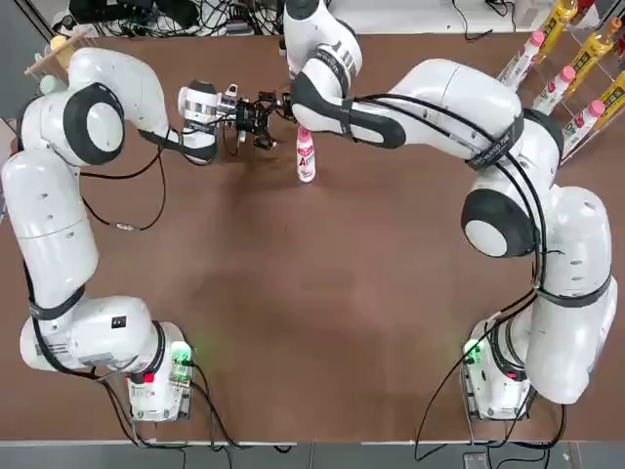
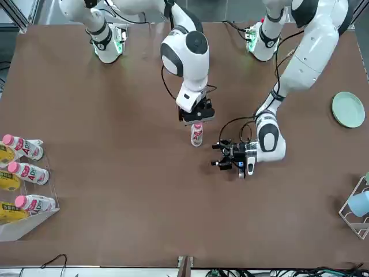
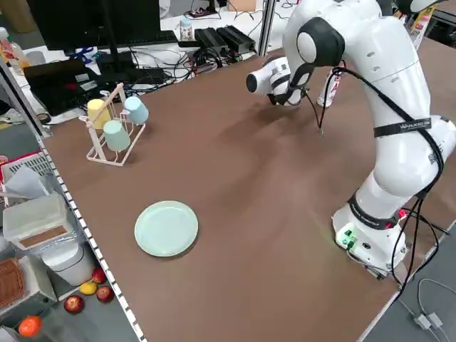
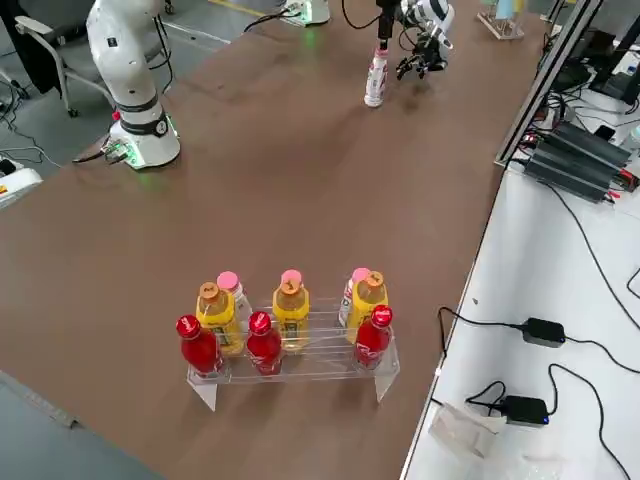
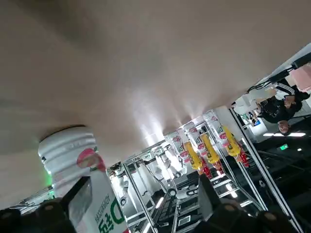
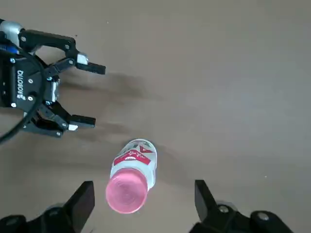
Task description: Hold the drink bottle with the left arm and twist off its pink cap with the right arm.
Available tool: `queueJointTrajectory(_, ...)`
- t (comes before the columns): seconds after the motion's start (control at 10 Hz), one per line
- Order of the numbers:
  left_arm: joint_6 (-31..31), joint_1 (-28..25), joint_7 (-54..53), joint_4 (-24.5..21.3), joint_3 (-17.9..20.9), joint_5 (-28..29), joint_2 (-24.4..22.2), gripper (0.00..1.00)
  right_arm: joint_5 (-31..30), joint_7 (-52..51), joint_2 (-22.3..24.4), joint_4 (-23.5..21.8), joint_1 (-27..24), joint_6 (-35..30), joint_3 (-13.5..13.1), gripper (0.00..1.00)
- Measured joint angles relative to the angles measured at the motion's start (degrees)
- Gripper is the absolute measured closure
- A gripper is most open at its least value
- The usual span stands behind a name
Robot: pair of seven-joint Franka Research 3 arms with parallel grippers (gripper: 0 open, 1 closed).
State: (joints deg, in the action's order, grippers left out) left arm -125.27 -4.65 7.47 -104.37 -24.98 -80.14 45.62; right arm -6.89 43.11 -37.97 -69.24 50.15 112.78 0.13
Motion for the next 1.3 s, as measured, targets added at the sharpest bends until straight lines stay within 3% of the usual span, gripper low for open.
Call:
queueJointTrajectory(0.5,-0.6,-0.5,5.0,-0.9,-0.5,-0.4,-2.0,0.04,0.1,0.2,-0.5,0.0,0.5,0.2,0.1,0.16)
queueJointTrajectory(1.3,-0.7,-1.1,5.9,-7.4,-2.0,-1.2,-3.0,0.03,0.2,0.4,-1.3,0.0,0.6,0.2,0.2,0.22)
